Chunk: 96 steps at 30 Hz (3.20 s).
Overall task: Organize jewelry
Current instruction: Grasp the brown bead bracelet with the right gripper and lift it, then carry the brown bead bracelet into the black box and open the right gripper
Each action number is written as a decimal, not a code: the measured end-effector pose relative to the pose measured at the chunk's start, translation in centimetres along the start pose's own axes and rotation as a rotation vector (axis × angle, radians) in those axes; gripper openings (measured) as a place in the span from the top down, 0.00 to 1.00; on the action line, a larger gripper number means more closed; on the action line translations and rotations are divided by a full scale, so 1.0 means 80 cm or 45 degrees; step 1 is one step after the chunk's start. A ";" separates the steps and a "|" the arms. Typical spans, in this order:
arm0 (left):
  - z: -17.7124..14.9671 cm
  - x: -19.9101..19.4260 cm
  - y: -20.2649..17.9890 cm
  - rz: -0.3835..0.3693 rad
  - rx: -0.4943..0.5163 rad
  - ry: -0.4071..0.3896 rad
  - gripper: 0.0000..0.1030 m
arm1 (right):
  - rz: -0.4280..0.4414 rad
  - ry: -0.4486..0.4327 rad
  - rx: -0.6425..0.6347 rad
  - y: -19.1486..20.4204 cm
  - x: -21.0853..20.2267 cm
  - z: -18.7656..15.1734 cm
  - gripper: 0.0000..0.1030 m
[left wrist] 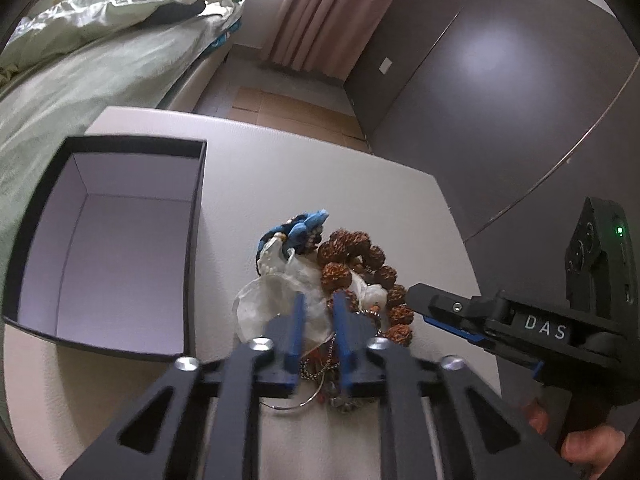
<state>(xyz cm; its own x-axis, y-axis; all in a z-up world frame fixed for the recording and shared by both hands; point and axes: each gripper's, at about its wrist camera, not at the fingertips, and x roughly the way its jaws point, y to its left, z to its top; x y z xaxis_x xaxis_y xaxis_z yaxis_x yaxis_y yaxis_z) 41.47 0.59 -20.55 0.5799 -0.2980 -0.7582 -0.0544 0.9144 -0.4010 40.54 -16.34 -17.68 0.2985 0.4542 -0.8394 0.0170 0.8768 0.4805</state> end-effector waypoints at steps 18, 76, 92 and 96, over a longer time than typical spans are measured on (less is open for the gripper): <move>0.057 -0.075 -0.019 -0.213 0.109 -0.092 1.00 | -0.225 0.003 -0.135 0.031 0.032 0.005 0.69; 0.039 -0.117 -0.008 -0.244 0.002 -0.227 0.97 | -0.165 -0.645 -0.391 0.132 -0.189 -0.038 0.82; 0.055 -0.167 0.089 -0.273 -0.110 -0.260 0.97 | -0.151 -0.748 -0.603 0.258 -0.230 -0.058 0.82; 0.054 -0.147 0.111 -0.286 -0.171 -0.167 0.96 | -0.142 -0.734 -0.625 0.278 -0.217 -0.058 0.82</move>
<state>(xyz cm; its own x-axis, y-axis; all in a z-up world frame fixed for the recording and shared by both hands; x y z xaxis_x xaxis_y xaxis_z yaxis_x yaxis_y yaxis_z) 37.67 13.38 -12.99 0.6895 -0.4430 -0.5730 -0.0148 0.7824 -0.6226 31.34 -3.96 6.39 0.7729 0.3231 -0.5461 -0.3096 0.9433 0.1199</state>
